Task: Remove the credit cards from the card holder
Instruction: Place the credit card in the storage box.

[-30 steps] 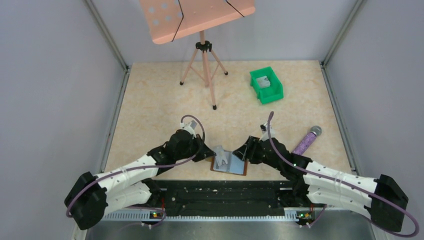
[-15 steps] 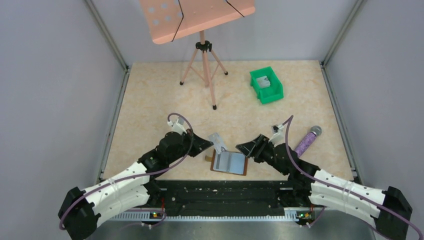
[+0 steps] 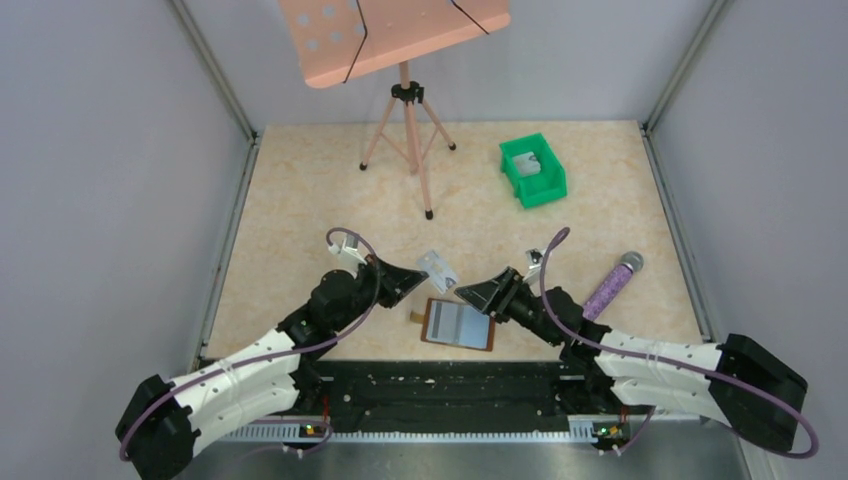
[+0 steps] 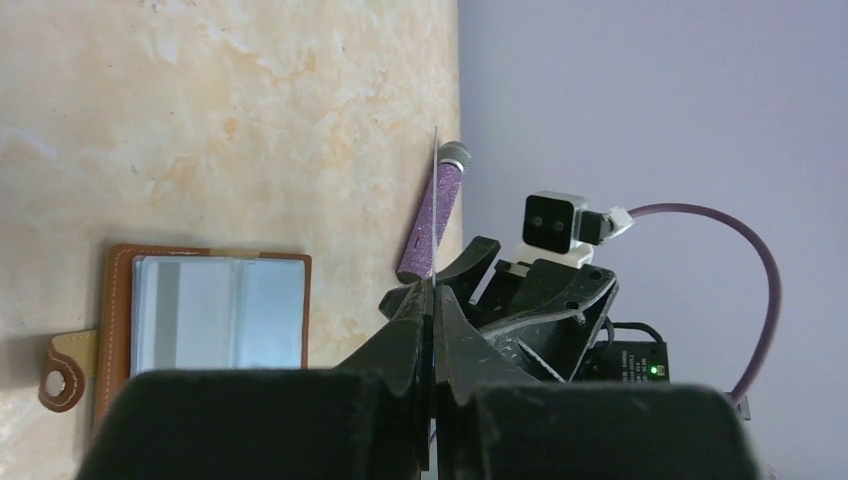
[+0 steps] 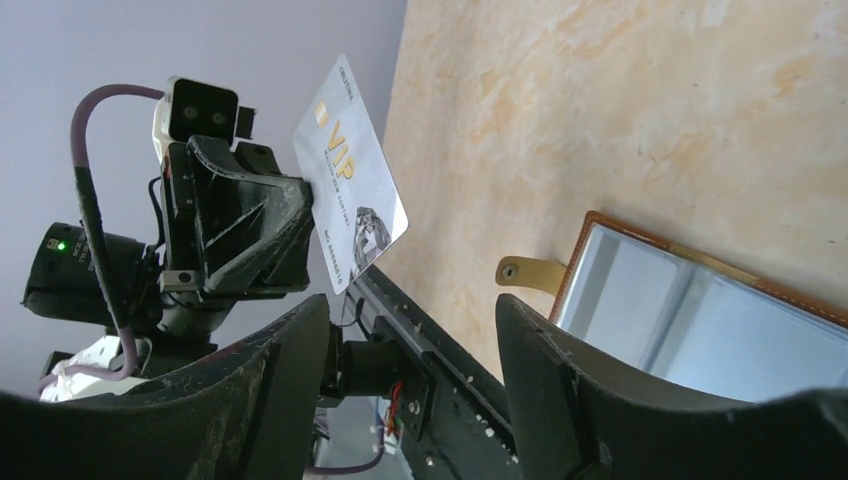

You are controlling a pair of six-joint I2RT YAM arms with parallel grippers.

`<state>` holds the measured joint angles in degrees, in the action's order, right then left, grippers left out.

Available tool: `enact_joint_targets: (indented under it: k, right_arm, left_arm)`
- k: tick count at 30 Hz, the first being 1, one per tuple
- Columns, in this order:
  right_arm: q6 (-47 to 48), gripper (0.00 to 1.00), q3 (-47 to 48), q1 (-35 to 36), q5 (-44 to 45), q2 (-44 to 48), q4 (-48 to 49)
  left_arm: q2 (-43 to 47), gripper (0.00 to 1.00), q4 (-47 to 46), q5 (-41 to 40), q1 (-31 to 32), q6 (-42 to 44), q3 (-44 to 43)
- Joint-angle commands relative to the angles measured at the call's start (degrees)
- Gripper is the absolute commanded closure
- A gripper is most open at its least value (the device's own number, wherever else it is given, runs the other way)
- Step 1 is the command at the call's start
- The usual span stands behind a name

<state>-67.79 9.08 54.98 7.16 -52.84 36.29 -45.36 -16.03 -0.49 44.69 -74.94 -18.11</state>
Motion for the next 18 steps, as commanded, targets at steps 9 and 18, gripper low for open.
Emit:
enact_joint_targets:
  k: [9,18]
  right_arm:
    - [0.15,0.43,5.14,0.35,-2.56,-10.59,17.23]
    - [1.70,0.58,9.26,0.31,-2.84,-14.87,18.78]
  left_arm:
    - [1.65,1.00,-9.56,0.23,0.13,-2.22,3.08]
    - [3.10,1.00,-11.63,2.15,0.14,-2.31,4.92]
